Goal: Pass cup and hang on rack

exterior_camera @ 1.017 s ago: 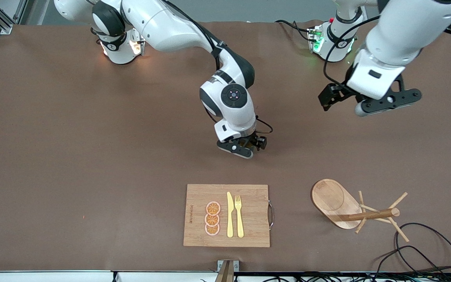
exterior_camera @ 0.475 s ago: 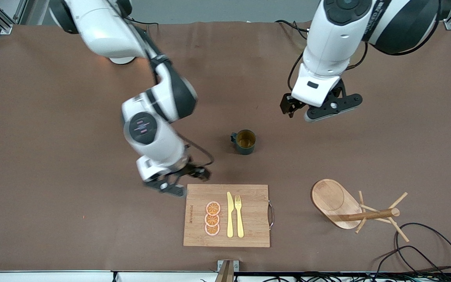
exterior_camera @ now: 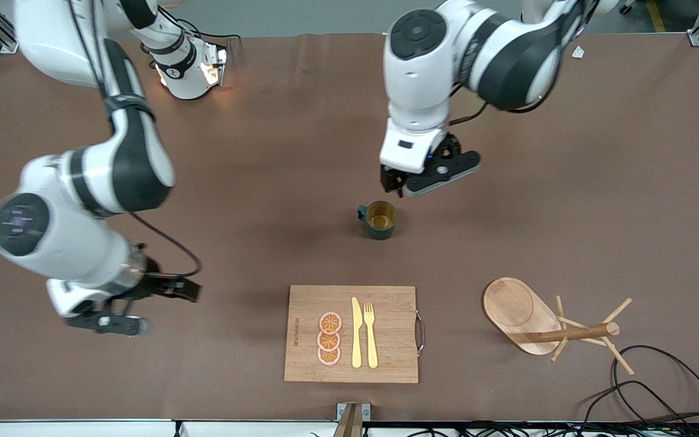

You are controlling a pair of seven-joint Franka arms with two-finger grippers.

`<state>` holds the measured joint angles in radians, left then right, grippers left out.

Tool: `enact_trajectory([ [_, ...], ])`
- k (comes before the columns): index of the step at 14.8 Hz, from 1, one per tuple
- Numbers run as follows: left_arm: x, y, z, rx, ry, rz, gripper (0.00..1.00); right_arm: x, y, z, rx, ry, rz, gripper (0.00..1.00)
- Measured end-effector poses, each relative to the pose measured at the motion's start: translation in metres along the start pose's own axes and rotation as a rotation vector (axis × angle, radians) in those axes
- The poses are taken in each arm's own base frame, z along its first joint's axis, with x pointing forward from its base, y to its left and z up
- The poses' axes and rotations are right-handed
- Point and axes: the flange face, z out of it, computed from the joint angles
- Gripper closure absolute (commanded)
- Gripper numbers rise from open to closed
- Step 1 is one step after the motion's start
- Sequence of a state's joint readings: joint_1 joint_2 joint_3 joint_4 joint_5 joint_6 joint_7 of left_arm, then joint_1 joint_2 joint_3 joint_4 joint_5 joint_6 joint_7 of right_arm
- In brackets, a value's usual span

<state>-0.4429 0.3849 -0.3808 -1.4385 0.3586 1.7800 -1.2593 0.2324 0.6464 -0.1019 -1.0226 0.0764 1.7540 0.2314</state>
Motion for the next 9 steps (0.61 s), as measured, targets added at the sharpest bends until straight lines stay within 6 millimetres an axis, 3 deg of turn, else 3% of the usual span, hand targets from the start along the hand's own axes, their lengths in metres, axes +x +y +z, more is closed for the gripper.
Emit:
enact_trajectory([
  [2, -0.027, 0.027, 0.026, 0.014, 0.048, -0.042, 0.00, -0.002, 0.058, -0.023, -0.003, 0.000, -0.052, 0.00],
  [4, -0.056, 0.051, 0.050, 0.032, 0.093, -0.086, 0.00, -0.018, 0.098, -0.052, 0.002, 0.002, -0.073, 0.00],
  [9, -0.107, 0.088, 0.102, 0.056, 0.180, -0.174, 0.00, -0.090, 0.141, -0.129, 0.020, 0.018, -0.112, 0.00],
])
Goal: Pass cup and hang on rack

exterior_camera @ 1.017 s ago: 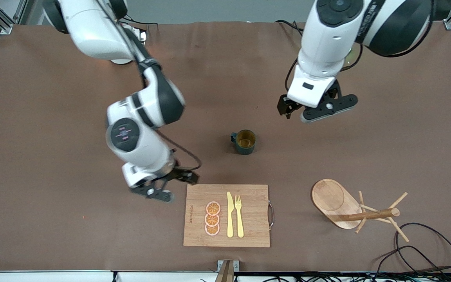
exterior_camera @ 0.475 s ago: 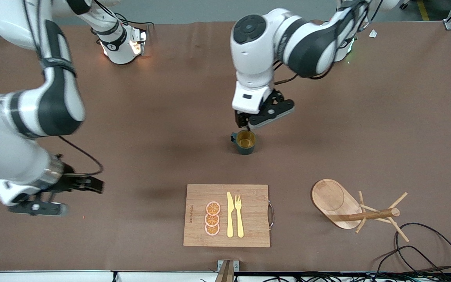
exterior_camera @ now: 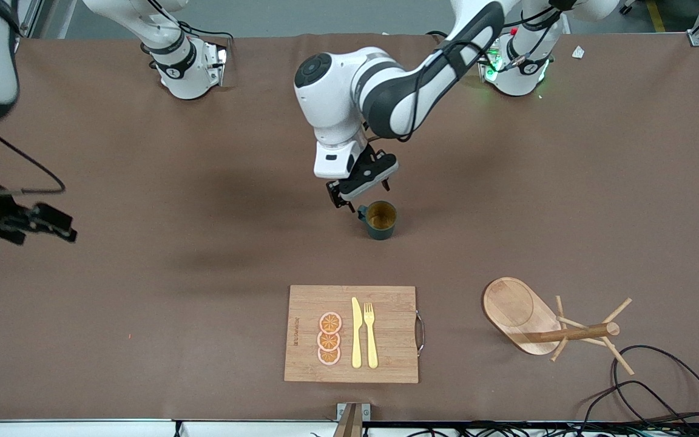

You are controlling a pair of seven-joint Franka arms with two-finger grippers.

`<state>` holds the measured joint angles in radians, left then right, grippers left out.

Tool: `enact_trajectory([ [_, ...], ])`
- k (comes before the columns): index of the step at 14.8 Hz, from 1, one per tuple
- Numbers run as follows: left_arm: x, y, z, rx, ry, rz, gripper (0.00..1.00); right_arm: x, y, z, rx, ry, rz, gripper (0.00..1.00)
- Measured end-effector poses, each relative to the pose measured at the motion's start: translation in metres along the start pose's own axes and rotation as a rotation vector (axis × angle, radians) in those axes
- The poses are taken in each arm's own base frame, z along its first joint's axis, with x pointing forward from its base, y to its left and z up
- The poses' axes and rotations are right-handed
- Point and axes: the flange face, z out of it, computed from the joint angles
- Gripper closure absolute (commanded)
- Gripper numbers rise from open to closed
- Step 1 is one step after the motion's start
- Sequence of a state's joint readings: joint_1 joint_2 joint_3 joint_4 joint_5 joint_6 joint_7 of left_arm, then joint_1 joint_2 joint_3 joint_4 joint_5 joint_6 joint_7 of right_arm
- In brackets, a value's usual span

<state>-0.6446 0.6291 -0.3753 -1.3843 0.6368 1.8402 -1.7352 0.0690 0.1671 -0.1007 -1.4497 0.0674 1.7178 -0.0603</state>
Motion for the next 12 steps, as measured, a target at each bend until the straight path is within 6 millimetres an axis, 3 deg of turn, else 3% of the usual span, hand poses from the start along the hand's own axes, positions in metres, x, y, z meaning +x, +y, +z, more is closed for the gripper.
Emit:
enact_trajectory([
  [4, -0.037, 0.009, 0.024, 0.005, 0.066, -0.102, 0.00, -0.044, 0.007, -0.041, -0.007, -0.009, 0.000, 0.00],
  [9, -0.074, 0.015, 0.046, 0.015, 0.095, -0.184, 0.04, -0.064, 0.015, -0.046, -0.009, -0.059, 0.022, 0.00],
  [12, -0.099, 0.015, 0.073, 0.041, 0.138, -0.231, 0.07, -0.070, 0.014, -0.053, -0.008, -0.068, 0.026, 0.00],
])
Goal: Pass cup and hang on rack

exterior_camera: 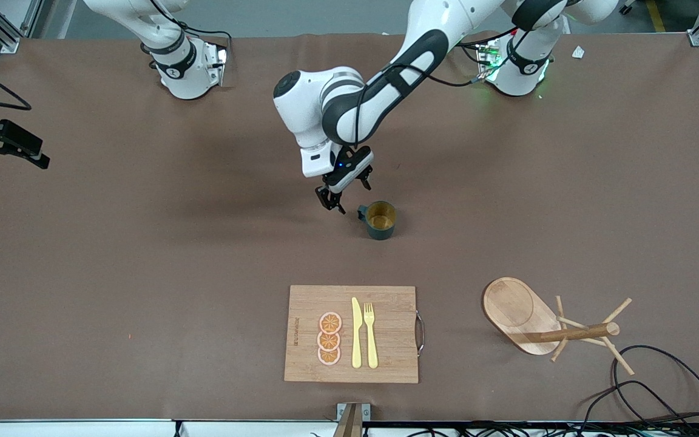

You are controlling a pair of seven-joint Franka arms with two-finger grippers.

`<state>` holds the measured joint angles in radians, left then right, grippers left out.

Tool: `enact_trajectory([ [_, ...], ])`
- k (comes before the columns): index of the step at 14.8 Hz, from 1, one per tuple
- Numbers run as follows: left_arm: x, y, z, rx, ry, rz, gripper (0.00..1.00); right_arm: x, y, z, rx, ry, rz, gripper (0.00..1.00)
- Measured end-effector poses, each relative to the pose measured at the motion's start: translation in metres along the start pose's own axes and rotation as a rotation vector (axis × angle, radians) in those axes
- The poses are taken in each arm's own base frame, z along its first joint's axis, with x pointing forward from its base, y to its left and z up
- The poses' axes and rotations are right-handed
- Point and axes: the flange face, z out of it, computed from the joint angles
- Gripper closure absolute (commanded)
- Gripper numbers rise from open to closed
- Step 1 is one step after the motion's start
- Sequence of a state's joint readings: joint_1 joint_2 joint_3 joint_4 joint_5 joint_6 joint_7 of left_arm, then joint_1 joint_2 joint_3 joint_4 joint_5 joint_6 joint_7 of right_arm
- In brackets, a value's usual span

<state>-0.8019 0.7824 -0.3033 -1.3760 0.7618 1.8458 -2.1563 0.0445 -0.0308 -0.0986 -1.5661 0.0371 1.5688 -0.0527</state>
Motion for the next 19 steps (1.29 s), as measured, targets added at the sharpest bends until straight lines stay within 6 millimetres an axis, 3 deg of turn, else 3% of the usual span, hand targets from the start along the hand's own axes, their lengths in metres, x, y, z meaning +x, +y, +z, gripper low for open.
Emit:
enact_trajectory([
  [3, -0.022, -0.005, 0.021, 0.023, 0.027, -0.028, 0.08, -0.001, -0.002, -0.001, -0.001, 0.002, -0.003, 0.00],
  [6, -0.029, -0.006, 0.035, 0.022, 0.053, -0.066, 0.09, -0.001, -0.006, -0.001, -0.005, 0.000, -0.010, 0.00],
  [12, -0.047, -0.011, 0.053, 0.033, 0.073, -0.071, 0.21, -0.002, -0.004, -0.003, -0.018, 0.003, -0.009, 0.00],
  [19, -0.040, -0.008, 0.061, 0.026, 0.113, -0.078, 0.22, -0.002, 0.001, -0.003, -0.035, 0.003, 0.001, 0.00],
])
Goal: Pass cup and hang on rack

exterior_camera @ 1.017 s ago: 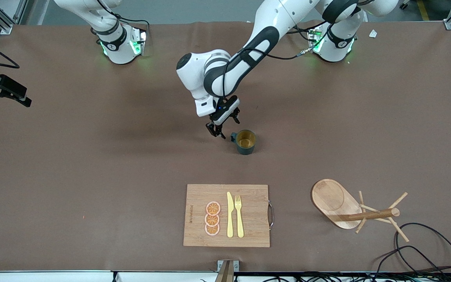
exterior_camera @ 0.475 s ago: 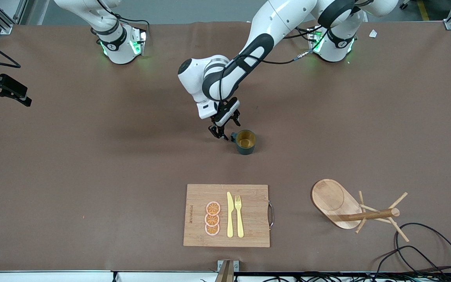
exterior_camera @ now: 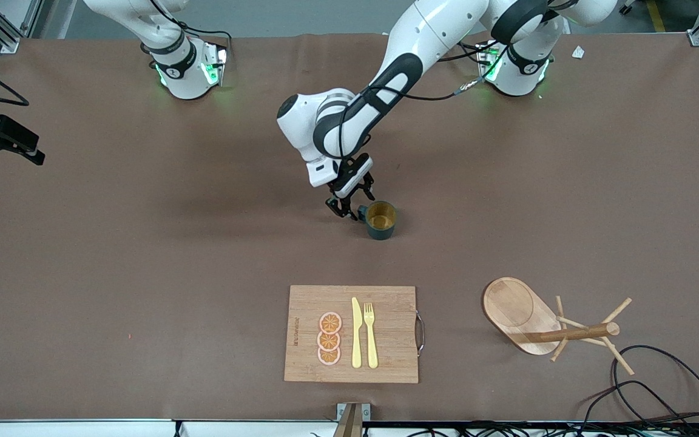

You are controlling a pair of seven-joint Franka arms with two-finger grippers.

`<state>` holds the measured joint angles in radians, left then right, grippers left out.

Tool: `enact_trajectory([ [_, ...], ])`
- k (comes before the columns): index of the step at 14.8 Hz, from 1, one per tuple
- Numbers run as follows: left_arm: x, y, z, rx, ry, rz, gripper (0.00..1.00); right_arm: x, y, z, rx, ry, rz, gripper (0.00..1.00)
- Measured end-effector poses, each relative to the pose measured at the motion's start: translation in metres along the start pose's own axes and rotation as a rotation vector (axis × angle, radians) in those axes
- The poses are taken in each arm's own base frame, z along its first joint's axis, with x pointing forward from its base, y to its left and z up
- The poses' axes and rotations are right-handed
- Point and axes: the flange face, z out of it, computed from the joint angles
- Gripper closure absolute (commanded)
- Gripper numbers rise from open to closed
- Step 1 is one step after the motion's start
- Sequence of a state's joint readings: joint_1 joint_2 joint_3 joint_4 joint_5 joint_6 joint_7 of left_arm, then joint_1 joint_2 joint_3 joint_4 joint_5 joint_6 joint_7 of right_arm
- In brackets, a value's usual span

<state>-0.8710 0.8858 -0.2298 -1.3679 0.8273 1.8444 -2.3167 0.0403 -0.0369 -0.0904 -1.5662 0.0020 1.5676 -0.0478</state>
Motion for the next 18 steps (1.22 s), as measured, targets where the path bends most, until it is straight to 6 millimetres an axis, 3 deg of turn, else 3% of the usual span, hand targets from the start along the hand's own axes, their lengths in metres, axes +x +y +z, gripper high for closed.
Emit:
enact_trajectory([
  [3, -0.006, -0.002, 0.003, -0.004, 0.012, -0.009, 0.30, 0.000, 0.008, 0.000, -0.001, 0.000, 0.015, 0.00],
  [5, -0.009, -0.003, 0.004, -0.005, 0.014, -0.011, 0.42, -0.001, 0.012, 0.000, -0.002, 0.000, 0.023, 0.00],
  [18, -0.010, -0.004, 0.007, -0.002, 0.023, -0.010, 0.52, -0.001, 0.007, 0.000, -0.002, -0.001, 0.014, 0.00],
])
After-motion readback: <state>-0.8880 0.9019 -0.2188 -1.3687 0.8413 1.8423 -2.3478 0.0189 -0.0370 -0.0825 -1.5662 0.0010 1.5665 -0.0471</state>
